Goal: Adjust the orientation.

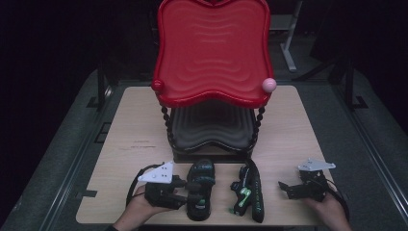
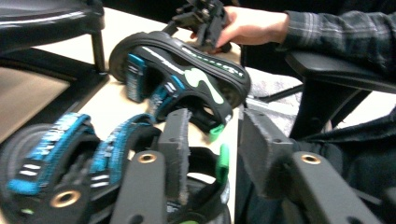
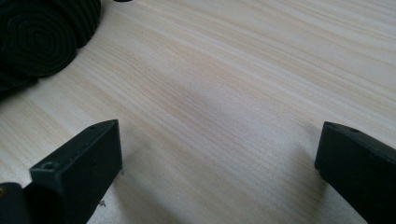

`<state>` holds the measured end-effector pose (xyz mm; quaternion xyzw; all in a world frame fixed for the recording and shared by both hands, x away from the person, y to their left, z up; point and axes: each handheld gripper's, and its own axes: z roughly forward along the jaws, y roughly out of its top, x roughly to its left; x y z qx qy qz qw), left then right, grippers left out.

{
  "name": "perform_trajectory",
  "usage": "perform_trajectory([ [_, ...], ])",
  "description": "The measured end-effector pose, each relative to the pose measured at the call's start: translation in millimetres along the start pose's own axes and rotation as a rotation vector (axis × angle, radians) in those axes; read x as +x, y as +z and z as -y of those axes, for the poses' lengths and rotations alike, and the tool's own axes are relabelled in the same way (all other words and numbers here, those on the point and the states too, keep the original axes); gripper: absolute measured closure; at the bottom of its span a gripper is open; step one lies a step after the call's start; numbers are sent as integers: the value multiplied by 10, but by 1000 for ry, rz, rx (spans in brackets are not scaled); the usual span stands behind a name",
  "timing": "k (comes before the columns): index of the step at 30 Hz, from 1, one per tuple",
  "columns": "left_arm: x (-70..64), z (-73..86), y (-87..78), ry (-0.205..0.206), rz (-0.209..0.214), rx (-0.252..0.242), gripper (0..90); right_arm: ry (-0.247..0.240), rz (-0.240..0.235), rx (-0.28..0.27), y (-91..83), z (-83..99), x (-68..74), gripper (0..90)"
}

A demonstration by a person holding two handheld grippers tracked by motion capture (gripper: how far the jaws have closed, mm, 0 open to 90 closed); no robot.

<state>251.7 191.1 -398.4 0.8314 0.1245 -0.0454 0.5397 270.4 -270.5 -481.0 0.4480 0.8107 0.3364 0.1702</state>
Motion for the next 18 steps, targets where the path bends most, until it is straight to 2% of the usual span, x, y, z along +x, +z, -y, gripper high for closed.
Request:
perform_trajectory([
  [2,53,-23,-22,0,-17,-5,559,0,0,0,0,0,0,1],
  [3,121,-36,-30,-8,-17,-11,513,0,0,0,0,0,0,1],
  [4,121,-36,-30,-8,-17,-11,496,0,0,0,0,0,0,1],
  [10,322,-26,10,-4,-35,1,461,0,0,0,0,0,0,1],
  [15,461,26,113,-18,-5,26,466,0,0,0,0,0,0,1],
  [18,491,46,183,-17,-1,43,455,0,0,0,-1,0,1,1],
])
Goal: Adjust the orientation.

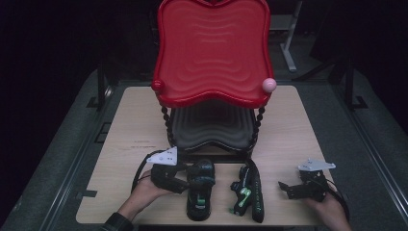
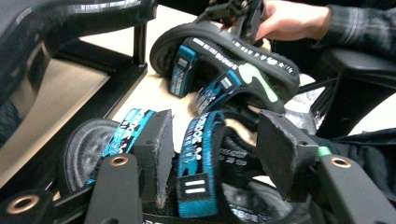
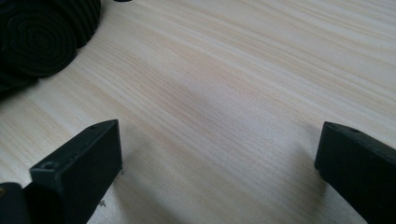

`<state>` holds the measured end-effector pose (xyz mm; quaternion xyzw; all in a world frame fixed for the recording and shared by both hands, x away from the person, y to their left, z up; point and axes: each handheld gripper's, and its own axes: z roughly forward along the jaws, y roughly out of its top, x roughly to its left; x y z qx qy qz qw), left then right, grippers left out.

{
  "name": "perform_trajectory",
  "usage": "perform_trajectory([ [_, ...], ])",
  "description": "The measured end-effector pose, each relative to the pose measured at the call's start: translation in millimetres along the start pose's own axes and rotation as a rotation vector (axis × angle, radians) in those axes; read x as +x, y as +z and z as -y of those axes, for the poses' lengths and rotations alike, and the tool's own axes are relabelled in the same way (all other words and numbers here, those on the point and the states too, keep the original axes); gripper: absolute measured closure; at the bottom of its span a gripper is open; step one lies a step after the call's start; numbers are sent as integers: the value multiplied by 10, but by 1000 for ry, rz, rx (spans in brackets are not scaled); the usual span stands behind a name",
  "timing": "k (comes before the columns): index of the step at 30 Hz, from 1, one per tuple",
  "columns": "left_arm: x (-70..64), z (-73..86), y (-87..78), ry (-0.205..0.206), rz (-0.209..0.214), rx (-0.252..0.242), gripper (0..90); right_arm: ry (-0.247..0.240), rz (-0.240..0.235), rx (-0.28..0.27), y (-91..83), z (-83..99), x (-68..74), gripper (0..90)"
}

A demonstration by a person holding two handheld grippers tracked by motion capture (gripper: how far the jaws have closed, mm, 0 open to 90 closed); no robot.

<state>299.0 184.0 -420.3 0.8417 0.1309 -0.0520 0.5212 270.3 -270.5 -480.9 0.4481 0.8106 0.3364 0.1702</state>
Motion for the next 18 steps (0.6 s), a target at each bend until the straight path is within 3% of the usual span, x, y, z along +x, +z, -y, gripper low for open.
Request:
perform_trajectory([
  [8,6,70,180,7,7,49,474,1,0,0,-1,1,1,1],
  [18,72,127,218,-13,9,45,637,1,0,0,-1,1,1,1],
])
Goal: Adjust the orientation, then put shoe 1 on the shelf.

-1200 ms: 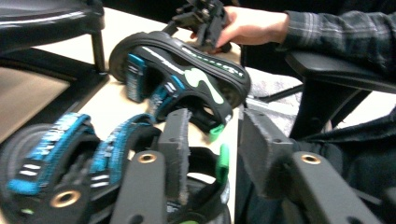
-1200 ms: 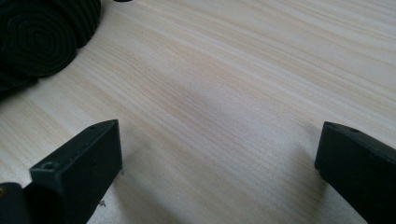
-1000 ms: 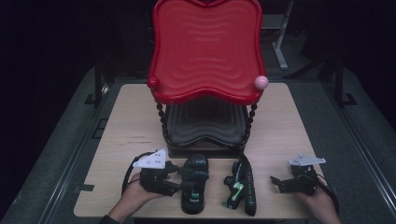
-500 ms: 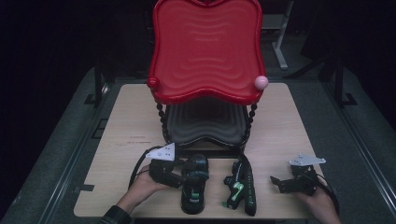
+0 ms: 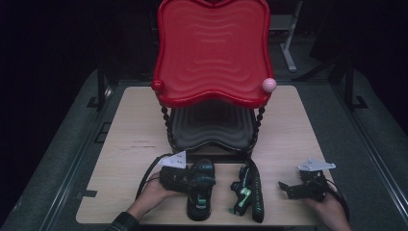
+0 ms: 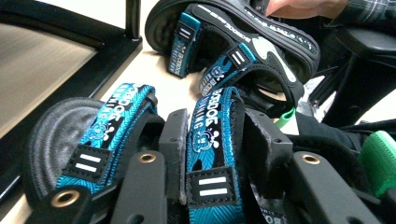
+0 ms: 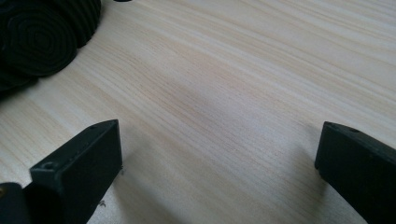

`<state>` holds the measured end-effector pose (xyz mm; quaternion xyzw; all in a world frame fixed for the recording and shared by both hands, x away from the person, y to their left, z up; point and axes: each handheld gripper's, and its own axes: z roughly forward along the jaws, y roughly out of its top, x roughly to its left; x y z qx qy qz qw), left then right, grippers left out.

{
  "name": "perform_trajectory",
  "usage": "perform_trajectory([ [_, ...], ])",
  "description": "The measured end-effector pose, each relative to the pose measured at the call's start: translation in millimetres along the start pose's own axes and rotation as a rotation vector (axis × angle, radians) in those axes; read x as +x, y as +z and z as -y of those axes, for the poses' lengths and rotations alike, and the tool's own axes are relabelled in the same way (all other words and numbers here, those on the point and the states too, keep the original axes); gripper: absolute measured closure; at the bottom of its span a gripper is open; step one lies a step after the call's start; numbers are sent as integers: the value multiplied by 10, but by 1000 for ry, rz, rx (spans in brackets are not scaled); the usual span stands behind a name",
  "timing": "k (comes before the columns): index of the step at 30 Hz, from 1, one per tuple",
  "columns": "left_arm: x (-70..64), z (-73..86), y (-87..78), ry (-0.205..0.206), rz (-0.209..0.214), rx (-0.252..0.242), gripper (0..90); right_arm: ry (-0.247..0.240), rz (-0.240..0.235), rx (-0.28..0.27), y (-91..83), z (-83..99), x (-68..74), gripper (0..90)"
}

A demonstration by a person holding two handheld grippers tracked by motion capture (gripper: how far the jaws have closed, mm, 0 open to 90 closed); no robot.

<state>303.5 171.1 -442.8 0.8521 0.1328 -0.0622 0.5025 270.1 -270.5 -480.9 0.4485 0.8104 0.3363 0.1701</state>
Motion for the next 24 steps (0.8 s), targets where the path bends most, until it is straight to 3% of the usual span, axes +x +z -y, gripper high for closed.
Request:
perform_trajectory([
  [17,-40,-18,-42,-6,-35,0,678,0,0,0,-1,1,1,1],
  [24,-72,-68,-91,-20,-23,-14,680,0,-1,0,-1,1,0,1],
])
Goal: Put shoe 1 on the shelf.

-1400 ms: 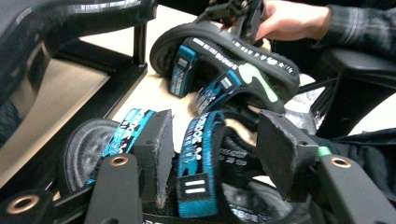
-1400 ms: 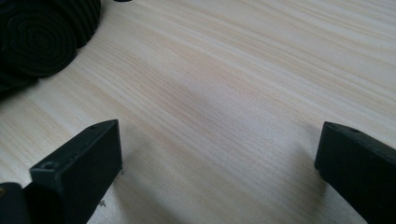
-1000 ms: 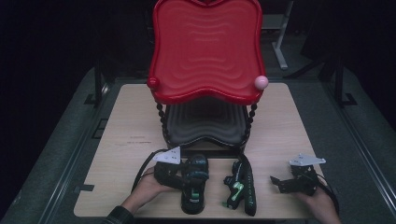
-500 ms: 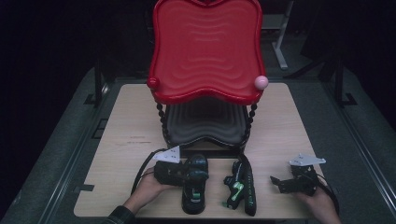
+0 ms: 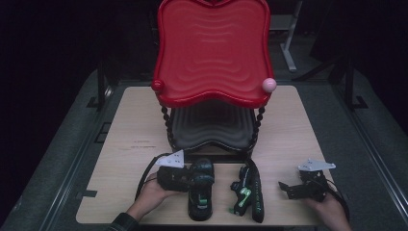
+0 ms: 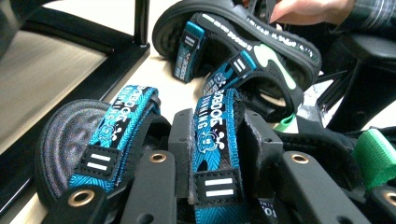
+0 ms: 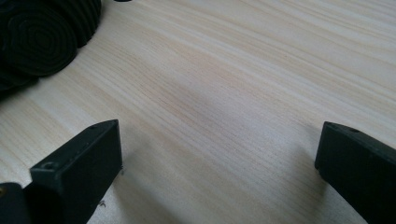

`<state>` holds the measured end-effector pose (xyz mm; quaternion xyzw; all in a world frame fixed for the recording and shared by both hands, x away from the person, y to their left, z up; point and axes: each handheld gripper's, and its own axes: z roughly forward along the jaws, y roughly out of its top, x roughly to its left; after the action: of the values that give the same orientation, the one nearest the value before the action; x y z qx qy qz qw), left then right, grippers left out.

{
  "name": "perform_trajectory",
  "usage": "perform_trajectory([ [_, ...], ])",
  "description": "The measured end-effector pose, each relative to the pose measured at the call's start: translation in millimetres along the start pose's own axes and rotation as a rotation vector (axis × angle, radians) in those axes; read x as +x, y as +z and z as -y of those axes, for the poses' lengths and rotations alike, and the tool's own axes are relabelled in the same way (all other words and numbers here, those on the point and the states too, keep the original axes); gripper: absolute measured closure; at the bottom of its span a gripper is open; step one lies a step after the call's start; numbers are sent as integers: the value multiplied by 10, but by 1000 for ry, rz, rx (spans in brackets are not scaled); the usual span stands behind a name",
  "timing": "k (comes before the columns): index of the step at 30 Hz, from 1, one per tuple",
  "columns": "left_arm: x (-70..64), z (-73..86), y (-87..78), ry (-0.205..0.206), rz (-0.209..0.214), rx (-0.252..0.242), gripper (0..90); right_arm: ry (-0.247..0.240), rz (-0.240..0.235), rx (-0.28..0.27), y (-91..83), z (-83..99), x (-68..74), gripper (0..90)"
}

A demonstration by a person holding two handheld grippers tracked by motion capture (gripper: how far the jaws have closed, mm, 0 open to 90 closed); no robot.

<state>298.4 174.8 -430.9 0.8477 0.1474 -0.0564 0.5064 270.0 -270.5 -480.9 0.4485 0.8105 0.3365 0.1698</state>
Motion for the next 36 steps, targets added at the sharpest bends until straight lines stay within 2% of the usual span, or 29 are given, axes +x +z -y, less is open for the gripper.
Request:
perform_trajectory([
  [14,-136,-169,-90,-15,47,-31,681,0,0,0,0,0,0,1],
  [25,-237,-387,-249,-1,40,-57,682,0,0,0,0,0,0,1],
  [36,-294,-602,-351,18,32,-57,683,0,0,0,0,0,0,1],
])
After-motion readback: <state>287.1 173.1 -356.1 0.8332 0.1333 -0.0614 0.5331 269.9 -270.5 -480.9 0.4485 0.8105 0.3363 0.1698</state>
